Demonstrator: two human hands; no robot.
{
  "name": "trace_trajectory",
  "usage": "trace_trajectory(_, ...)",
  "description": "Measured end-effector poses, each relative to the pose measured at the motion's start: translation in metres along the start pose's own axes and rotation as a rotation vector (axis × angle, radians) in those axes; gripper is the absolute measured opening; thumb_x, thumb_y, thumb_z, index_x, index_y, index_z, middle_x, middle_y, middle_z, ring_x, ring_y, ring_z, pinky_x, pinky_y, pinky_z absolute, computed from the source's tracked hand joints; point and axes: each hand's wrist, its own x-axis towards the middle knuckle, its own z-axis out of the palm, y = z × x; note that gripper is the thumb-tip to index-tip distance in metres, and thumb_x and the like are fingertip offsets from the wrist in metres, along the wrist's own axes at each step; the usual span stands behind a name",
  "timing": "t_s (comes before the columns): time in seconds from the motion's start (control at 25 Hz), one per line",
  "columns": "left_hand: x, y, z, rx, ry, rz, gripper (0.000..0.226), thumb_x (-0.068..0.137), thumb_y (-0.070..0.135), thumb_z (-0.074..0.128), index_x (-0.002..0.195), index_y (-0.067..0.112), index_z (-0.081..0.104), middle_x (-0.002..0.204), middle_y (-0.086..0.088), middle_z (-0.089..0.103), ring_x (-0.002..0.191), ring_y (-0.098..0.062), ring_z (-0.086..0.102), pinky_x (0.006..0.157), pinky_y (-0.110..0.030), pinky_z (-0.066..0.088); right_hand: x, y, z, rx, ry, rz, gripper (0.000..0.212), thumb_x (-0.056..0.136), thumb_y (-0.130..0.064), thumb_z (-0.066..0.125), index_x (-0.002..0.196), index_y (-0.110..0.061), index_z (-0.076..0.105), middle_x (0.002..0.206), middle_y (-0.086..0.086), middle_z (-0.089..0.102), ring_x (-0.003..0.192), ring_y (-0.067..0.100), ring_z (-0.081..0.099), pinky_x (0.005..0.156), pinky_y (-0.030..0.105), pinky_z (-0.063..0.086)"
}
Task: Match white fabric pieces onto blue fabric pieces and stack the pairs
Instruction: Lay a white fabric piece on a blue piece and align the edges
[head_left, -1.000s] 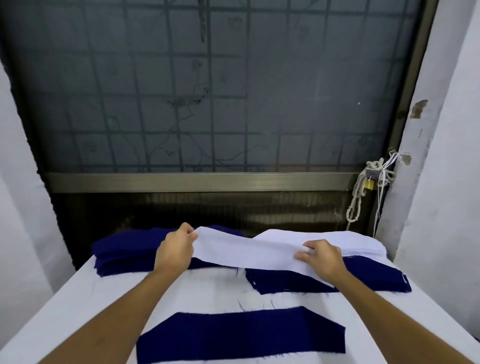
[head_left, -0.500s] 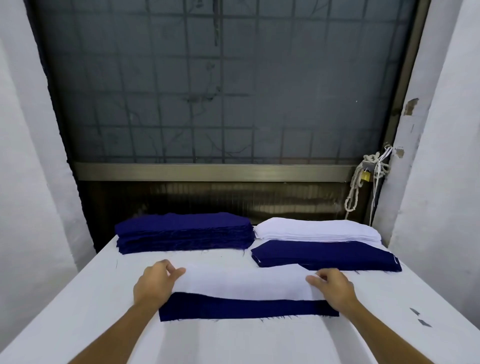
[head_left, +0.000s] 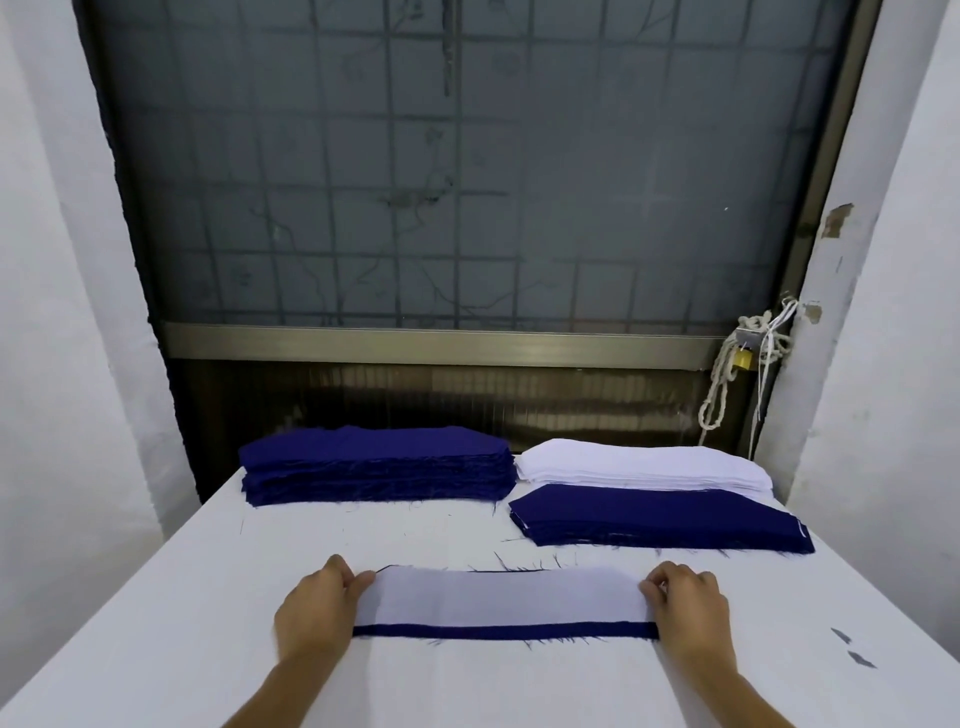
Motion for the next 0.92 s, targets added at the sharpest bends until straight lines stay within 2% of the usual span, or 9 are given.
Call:
trace_trajectory(0.24,0.008,0.002,-0.003,0.019,-0.019,0.018,0.038,0.096,0.061,0.05,0.079,0.027,0.049,0.072,0.008,0.062,0.067,-0.012,0.059,0.058,-0.028,0.044,0.002,0.0,0.001,-0.075,0.012,-0.004,0.015,0.099,-0.019,0.049,0.097,-0.028,0.061,0.101,-0.009,0.064,0.097,0.015,0.048,0.082,0.03,0.043)
trace_trajectory(0.44,0.021,0.007,-0.008,0.073,-0.006,0.078,0.038,0.097,0.056,0.051,0.082,0.021,0.048,0.078,0.007,0.057,0.068,-0.012,0.057,0.064,-0.031,0.053,0.005,-0.001,0.0,-0.112,0.012,-0.001,0.031,0.094,-0.006,0.049,0.117,-0.026,0.057,0.117,-0.004,0.055,0.111,0.016,0.047,0.089,0.028,0.043)
trace_trajectory(0.6,0.033,0.036,-0.012,0.06,0.085,0.199,0.032,0.1,0.054,0.047,0.09,0.024,0.048,0.086,0.008,0.054,0.069,-0.008,0.054,0.062,-0.027,0.05,0.017,-0.004,-0.001,-0.086,0.031,-0.017,0.03,0.094,-0.007,0.048,0.117,-0.024,0.059,0.117,-0.003,0.055,0.113,0.016,0.047,0.091,0.028,0.044)
trace_trajectory(0.8,0.06,0.099,-0.01,0.098,0.016,0.372,0.026,0.101,0.05,0.05,0.093,0.025,0.051,0.09,0.009,0.055,0.075,-0.009,0.054,0.057,-0.02,0.039,0.048,-0.012,-0.008,-0.019,0.057,-0.064,0.021,0.097,-0.013,0.056,0.114,-0.024,0.061,0.114,-0.006,0.059,0.106,0.012,0.049,0.091,0.023,0.047)
trace_trajectory(0.92,0.076,0.141,-0.001,0.078,-0.04,0.433,0.025,0.1,0.047,0.055,0.088,0.026,0.053,0.084,0.012,0.053,0.071,-0.008,0.053,0.055,-0.019,0.04,0.072,-0.015,-0.015,-0.005,0.057,-0.095,0.016,0.098,-0.018,0.057,0.111,-0.026,0.06,0.113,-0.007,0.059,0.105,0.01,0.049,0.09,0.024,0.048)
